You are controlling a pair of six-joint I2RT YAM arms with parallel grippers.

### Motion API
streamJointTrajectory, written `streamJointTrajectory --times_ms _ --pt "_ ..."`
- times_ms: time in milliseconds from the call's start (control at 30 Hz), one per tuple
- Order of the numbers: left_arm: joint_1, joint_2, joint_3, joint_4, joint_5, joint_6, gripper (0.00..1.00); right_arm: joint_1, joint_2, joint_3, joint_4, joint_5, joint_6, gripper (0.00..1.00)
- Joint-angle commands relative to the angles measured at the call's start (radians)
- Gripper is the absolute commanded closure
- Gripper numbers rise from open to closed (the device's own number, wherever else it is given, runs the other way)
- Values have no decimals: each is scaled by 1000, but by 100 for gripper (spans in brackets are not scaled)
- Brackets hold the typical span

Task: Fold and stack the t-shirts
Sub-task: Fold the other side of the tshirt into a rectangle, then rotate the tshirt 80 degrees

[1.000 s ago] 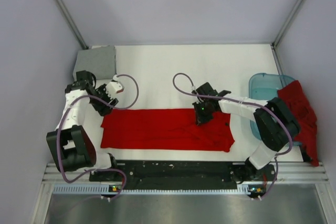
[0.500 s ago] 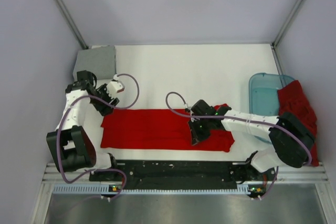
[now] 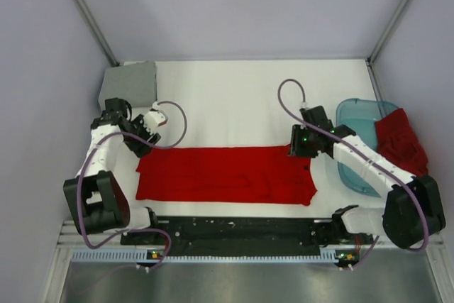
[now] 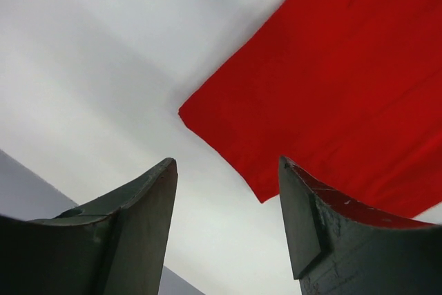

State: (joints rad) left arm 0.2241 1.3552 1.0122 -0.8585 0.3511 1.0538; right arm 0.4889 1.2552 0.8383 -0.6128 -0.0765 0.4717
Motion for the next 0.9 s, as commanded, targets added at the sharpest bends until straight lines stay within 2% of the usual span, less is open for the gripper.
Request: streamJointTrajectory --times_ms 0,133,267,400,533,633,700,800,867 --pt "0 51 -29 179 -99 -103 36 -142 33 -27 73 86 4 65" --pt "-2 116 -70 258 -118 -126 37 -197 172 -9 171 52 34 73" --pt "1 168 -119 322 -196 -133 38 -254 387 100 170 64 41 83" --pt "11 133 -133 309 -196 -135 38 -305 628 345 137 110 15 91" --pt "9 68 -103 210 -124 -141 37 -312 898 742 44 57 -21 91" --pt "9 47 -78 132 -63 -149 36 -309 1041 1032 -11 -18 -51 88" --pt "4 38 -75 118 -38 -161 36 -308 1060 1139 -24 -37 -71 79" --pt "-12 41 -72 104 3 -178 37 -305 982 1158 -30 -10 -120 66" --pt "-37 54 -76 122 -1 -196 38 -302 876 1075 -30 33 -149 60"
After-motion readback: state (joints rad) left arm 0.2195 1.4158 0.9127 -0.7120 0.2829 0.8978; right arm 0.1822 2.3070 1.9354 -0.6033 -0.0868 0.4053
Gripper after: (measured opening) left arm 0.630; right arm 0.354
